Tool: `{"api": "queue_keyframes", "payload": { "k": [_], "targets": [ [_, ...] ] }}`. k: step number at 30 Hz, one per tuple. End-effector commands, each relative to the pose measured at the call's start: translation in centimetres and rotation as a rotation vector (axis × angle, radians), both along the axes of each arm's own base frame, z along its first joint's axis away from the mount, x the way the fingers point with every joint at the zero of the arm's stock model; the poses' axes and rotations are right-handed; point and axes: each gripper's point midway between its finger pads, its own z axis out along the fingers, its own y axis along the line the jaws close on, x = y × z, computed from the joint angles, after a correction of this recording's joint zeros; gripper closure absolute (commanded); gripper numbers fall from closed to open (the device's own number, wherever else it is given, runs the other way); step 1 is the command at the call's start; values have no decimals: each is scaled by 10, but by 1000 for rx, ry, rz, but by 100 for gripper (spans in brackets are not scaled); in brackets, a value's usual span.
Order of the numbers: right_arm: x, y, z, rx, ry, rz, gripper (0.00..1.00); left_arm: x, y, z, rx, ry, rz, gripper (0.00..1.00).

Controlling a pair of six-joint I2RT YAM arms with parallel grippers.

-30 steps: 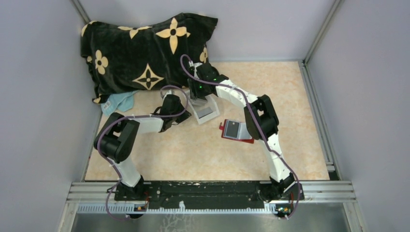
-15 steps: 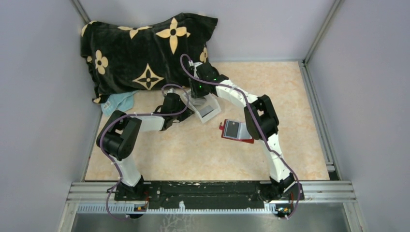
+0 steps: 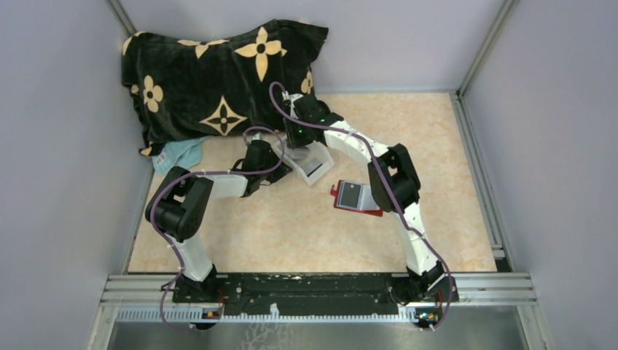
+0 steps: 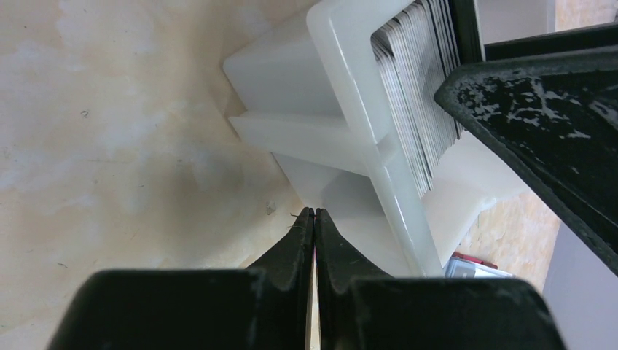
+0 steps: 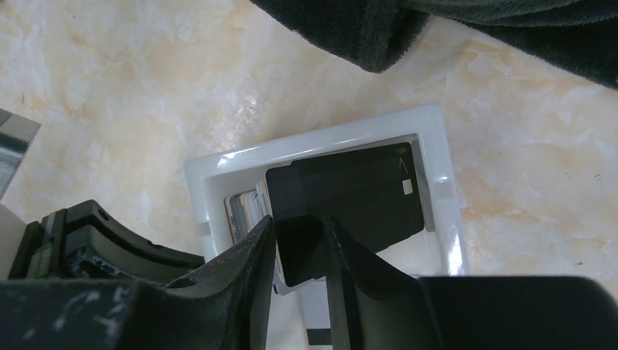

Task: Put the credit cards into the card holder
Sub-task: Pick up the credit card from the storage box.

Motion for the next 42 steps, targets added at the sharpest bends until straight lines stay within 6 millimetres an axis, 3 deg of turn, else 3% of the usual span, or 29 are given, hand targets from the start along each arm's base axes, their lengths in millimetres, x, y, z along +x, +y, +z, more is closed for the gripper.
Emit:
{"api": "queue_keyframes", "payload": {
  "k": [1, 7, 13, 24, 30, 36, 42],
  "targets": [
    [-14, 17, 56, 78, -67, 49, 70, 10, -1, 15, -24, -38, 5, 92],
    [-16, 17, 65, 86, -83, 53, 72, 9, 4, 13, -17, -33, 14, 92],
    [-16, 11, 71, 69, -111, 39, 81, 8, 13, 15, -9, -37, 30, 92],
    [-6, -23, 87, -93, -267, -60, 100, 5, 20, 31, 5, -68, 26, 89],
    [-9, -48, 110, -129, -352, -112, 100, -4, 27, 53, 38, -110, 10, 84],
    [-44, -70, 147, -58, -378, -116, 100, -19, 23, 85, 27, -182, -78, 77],
    [-113, -96, 162, 54, -290, -71, 100, -46, -12, 126, -69, -332, -368, 69]
  ]
}}
